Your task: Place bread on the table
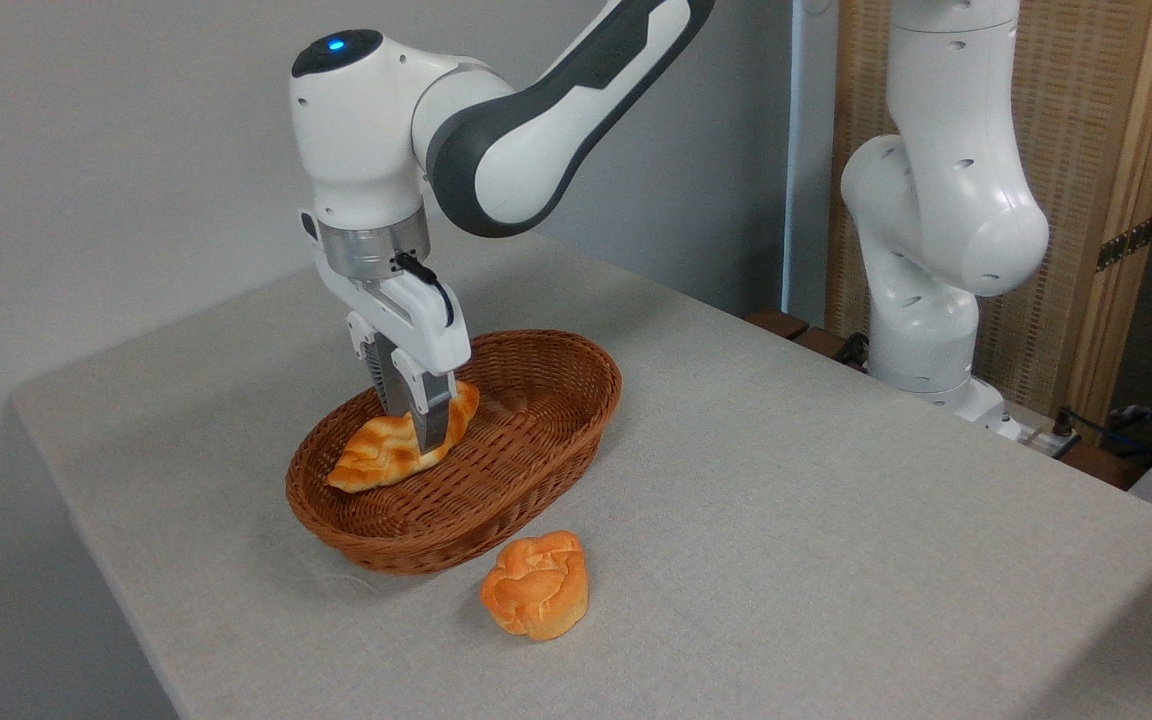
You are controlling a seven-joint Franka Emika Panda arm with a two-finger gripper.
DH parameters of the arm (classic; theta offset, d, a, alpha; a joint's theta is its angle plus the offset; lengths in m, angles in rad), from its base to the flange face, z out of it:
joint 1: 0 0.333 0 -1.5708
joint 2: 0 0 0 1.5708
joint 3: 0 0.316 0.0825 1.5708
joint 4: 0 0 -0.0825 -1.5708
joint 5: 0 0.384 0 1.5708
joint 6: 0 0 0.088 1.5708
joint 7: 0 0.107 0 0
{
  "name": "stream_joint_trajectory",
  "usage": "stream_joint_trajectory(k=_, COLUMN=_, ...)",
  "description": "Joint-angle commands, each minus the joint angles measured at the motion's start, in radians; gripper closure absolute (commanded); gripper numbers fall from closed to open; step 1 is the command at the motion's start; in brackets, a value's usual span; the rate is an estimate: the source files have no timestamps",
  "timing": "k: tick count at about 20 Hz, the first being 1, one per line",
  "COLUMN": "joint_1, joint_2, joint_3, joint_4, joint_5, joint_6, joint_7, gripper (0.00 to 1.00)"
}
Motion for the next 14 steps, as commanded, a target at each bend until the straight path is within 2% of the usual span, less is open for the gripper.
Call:
stream_joint_trajectory(k=1, joint_1=-0.003, joint_2=-0.001, joint_3=0.011, joint_4=-0.009, joint_5=0.017, joint_6=0.013, joint_7=0.018, gripper=0.9)
stream_joint_trajectory(k=8, joint_1=-0.001, joint_2=-0.004, joint_3=0.013, joint_4=-0.007, joint_5=0.015, joint_6=0.011, joint_7=0.018, gripper=1.0)
stream_joint_trajectory(k=14, joint_1=-0.001, joint_2=-0.012, joint_3=0.017, joint_4=-0.003, joint_5=0.015, joint_6=0.011, joint_7=0.018, gripper=1.0)
